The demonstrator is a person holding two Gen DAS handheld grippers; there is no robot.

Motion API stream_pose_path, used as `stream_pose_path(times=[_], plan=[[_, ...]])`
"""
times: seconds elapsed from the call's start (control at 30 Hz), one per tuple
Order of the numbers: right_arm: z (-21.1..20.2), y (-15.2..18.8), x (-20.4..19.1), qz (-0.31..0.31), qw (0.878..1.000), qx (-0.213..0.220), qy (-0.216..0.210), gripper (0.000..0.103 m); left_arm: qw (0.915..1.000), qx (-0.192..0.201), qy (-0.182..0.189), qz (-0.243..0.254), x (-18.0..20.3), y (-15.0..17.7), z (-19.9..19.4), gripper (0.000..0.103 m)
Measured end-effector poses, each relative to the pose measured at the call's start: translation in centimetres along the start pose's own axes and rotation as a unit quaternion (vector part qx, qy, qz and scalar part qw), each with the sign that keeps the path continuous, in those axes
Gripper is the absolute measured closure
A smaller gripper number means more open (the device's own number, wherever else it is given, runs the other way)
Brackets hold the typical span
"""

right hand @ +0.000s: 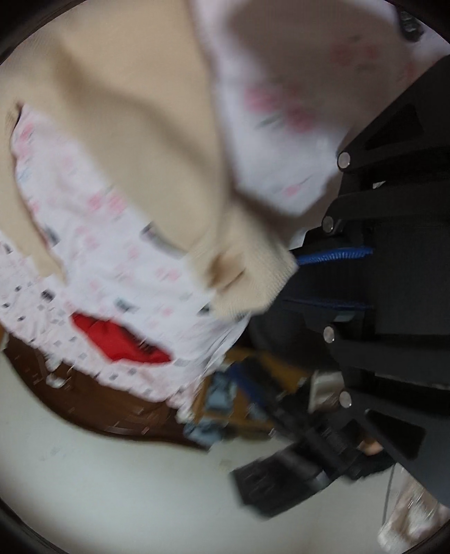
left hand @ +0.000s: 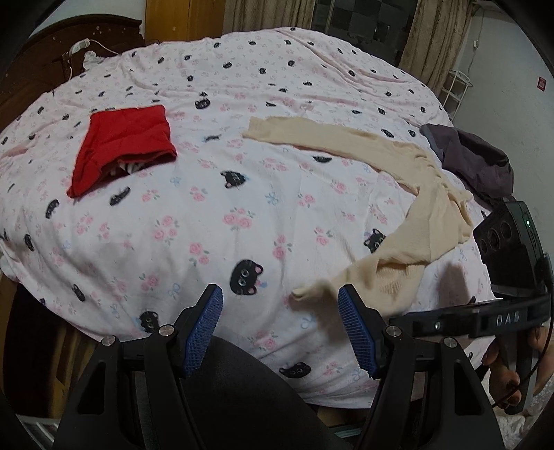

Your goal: Fold clothes

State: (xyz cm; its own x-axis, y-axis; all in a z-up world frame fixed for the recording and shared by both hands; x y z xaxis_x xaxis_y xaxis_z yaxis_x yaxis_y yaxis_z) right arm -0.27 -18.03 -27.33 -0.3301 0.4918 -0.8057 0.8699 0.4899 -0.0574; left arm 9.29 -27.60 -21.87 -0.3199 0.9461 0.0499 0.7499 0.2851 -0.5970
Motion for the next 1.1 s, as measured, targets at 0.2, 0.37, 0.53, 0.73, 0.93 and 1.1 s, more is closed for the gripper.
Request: stream_pose_path(times=[0.2, 0.37, 0.53, 0.73, 0.93, 1.1], plan=[[-2.0, 0.9, 0.0, -0.039, 0.997, 0.008, 0.059, 0.076, 0.9994, -0.015, 0.03, 0.002, 2.0, 0.6, 1.2, 0.039], [-5.6, -0.2, -1.7, -0.105, 0.986, 0.052, 0.12, 0.059, 0.9985, -0.033, 0.039, 0.021, 3.7, 1.2, 2.0, 0.039], [-5.7, -1.6, -4.8, -0.226, 0.948, 0.05, 0.218, 0.058, 0.9978, -0.04, 0.043, 0.03, 4.2, 1.8, 1.6, 0.039], [-1.1, -2.4, -7.4, -0.367, 0.894, -0.069, 0.249, 0.058, 0.9978, -0.048, 0.04, 0.023, 2.9, 2.8, 1.0, 0.039], [3.6, -2.9, -7.9, -0.423, 0.854, -0.182, 0.242, 0.058, 0.9983, -0.048, 0.034, 0.002, 1.5, 3.4, 0.7, 0.039], [5.6, -2.0, -7.5, -0.432, 0.832, -0.25, 0.242, 0.061, 0.9984, -0.046, 0.034, -0.002, 1.0, 3.5, 0.6, 0.039]])
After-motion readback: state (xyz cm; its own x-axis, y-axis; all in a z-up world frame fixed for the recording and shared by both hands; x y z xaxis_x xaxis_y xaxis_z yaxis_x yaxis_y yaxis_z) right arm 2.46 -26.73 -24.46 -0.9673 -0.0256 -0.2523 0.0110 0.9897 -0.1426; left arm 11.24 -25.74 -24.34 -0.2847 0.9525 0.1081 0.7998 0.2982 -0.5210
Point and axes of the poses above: each gripper's, at about its wrist camera, not at the fingertips, and z roughly the way its jaws point, x to its right, y to its underside, the point moved 6 cm from there along z, roughly the way its jaws point, and after that the axes turned 10 degrees about z, right-handed, at the moved point
